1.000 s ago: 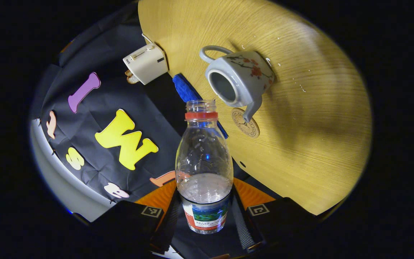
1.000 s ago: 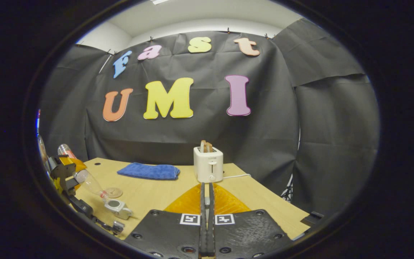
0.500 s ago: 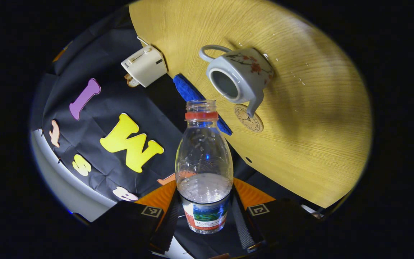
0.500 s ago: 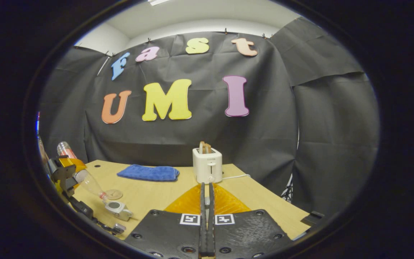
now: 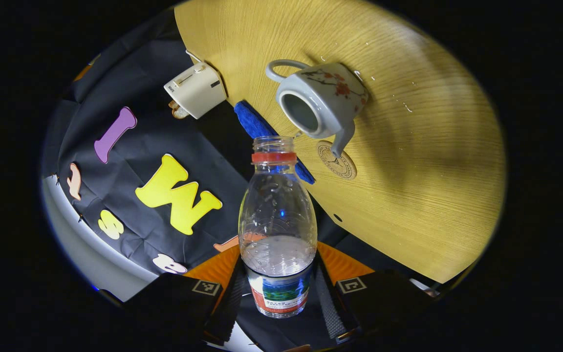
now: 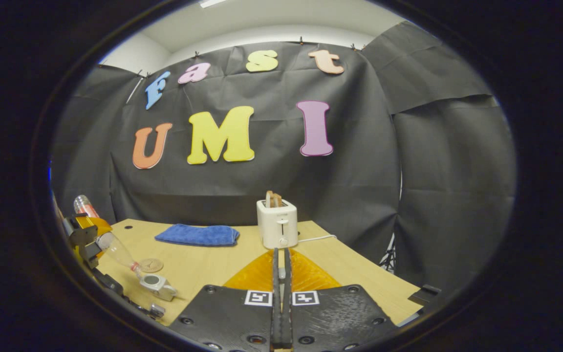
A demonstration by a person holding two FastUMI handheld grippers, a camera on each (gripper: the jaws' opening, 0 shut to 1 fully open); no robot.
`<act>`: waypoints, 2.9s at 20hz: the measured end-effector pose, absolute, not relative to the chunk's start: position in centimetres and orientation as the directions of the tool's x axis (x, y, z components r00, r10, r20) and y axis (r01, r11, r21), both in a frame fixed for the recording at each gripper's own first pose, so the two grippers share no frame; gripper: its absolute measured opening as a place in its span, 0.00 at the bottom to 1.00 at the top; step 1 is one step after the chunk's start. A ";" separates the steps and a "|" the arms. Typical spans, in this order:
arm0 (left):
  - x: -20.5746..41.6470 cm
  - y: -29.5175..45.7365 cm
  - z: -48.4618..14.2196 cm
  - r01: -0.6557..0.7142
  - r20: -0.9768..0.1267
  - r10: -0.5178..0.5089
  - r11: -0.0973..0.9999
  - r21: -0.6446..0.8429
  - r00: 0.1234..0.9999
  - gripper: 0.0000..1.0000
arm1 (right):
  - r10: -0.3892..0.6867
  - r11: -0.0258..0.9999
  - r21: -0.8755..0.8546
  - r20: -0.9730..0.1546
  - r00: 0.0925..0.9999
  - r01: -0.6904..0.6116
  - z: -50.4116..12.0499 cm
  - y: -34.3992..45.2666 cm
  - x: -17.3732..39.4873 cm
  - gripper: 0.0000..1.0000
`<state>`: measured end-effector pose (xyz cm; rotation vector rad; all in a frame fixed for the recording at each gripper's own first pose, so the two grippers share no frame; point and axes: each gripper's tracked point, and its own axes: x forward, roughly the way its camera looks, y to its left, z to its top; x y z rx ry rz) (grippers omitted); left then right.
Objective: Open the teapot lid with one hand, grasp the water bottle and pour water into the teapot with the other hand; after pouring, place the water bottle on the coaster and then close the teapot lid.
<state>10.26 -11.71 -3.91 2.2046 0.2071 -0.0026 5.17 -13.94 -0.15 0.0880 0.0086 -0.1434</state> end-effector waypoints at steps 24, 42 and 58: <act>14.9 -10.5 -2.7 0.042 -0.096 0.053 0.623 0.781 0.994 0.74 | -0.153 0.983 0.098 -0.016 0.988 0.154 0.3 -14.2 4.5 0.00; 21.5 -11.8 -5.1 0.212 0.009 -0.212 0.970 -0.119 0.977 0.78 | -0.155 0.985 0.069 -0.029 0.987 0.157 -1.0 -12.8 5.1 0.00; 22.5 -13.0 -7.5 0.237 -0.048 -0.238 0.971 -0.025 0.970 0.88 | -0.129 0.992 -0.004 -0.059 0.990 0.129 -2.7 -10.1 6.5 0.00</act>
